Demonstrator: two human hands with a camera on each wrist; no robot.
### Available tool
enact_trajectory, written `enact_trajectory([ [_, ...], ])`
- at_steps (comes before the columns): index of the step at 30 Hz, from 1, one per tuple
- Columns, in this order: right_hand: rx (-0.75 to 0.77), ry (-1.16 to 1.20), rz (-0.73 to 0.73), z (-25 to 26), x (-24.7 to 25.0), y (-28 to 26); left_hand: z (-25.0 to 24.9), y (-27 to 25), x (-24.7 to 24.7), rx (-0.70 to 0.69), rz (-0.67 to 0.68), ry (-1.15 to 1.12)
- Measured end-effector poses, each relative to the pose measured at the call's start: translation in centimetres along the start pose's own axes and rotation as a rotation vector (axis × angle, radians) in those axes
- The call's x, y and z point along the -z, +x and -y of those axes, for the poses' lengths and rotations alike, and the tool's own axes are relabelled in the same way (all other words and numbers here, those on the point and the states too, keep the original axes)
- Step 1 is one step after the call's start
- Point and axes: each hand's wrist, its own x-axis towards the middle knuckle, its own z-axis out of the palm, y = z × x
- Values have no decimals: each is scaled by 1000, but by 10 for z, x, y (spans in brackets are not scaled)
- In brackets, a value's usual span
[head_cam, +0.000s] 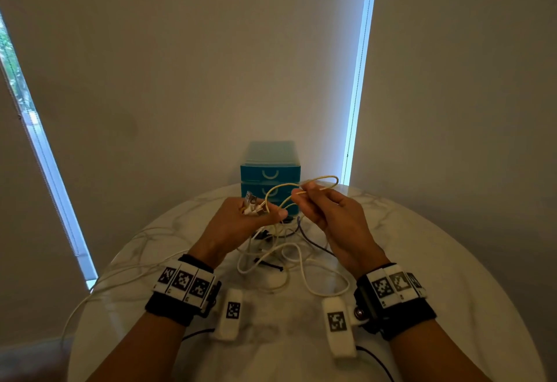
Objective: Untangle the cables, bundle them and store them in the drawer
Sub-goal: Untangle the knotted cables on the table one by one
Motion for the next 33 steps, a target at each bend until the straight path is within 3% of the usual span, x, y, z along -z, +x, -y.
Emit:
enact_trajectory([
  [5, -101, -382, 125, -14, 13, 2, 1, 3, 3, -100, -241, -208],
  [9, -67, -816, 48, -35, 30, 10, 3, 7, 11, -104, -345, -351],
  [11, -64, -916, -31, -37, 35, 14, 3, 8, 16, -98, -358, -409],
  [13, -19, -904, -216, -39, 44, 20, 2, 8, 20, -91, -369, -458],
  [16, 61, -659, -477, -33, 55, 23, 1, 8, 24, -67, -382, -551],
  [19, 26, -435, -367, -27, 48, 18, 1, 9, 23, -43, -342, -598],
  [25, 5, -672, 39, -45, 26, 17, -1, 6, 18, -49, -125, -627],
  [30, 78, -690, 42, -51, 24, 13, -2, 0, 17, -94, 142, -525],
  [33, 107, -714, 47, -51, 23, 13, -2, -2, 14, -104, 190, -424],
])
